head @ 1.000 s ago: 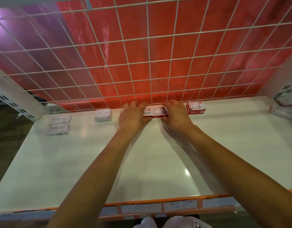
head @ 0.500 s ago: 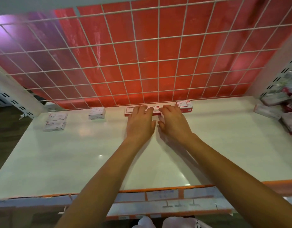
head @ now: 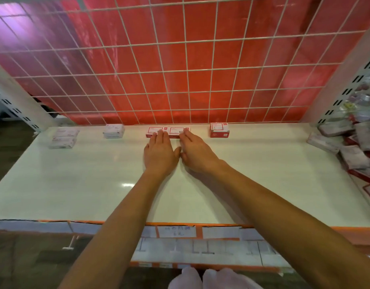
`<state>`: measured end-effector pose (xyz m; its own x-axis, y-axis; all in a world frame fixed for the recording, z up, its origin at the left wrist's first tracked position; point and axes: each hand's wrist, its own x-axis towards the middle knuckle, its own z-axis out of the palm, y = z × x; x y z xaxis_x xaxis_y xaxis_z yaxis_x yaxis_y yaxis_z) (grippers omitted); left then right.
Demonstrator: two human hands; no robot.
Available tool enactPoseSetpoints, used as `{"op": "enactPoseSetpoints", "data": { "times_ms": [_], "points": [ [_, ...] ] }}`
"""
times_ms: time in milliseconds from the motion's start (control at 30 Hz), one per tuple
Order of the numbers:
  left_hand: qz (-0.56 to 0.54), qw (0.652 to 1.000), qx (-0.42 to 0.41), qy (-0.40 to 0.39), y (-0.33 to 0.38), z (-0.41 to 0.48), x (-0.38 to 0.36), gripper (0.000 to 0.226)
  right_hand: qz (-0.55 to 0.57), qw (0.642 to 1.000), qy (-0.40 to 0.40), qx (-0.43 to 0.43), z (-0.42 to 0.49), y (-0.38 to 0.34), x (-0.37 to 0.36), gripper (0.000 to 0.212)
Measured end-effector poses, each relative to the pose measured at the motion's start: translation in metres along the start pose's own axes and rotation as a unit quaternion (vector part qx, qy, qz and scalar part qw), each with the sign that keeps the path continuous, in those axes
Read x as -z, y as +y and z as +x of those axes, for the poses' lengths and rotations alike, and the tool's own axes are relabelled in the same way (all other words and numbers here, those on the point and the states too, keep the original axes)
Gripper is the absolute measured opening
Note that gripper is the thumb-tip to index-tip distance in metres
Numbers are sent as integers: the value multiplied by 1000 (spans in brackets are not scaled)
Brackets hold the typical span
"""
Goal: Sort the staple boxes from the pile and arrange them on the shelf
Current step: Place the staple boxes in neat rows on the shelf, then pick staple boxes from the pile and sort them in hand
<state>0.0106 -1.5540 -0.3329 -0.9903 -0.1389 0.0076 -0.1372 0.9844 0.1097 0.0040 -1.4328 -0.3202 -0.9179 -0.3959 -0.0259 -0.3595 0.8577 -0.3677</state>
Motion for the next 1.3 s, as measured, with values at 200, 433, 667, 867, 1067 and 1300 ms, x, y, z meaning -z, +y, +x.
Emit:
{"op": "enactPoseSetpoints", "data": {
  "times_ms": [200,433,667,867,1067,1300],
  "points": [
    [2,1000,-10,8,-5,2,3,63,10,999,-29,-18,8,-1,-3,65],
    [6,1000,-26,4,-5,4,9,61,19,999,-22,-41,12,-2,-5,70],
    [-10,999,-36,16,12,-4,19,64,61,994,56,-71,-4,-4,-1,62],
    [-51,990,-119,57,50,-14,28,51,95,983,113,-111,-33,16,29,49],
    [-76,978,-187,45,116,-23,30,44,80,977,143,-137,-76,61,62,47],
    [-70,968,-241,20,213,-49,27,43,3,971,138,-195,-129,132,91,50]
  ]
}}
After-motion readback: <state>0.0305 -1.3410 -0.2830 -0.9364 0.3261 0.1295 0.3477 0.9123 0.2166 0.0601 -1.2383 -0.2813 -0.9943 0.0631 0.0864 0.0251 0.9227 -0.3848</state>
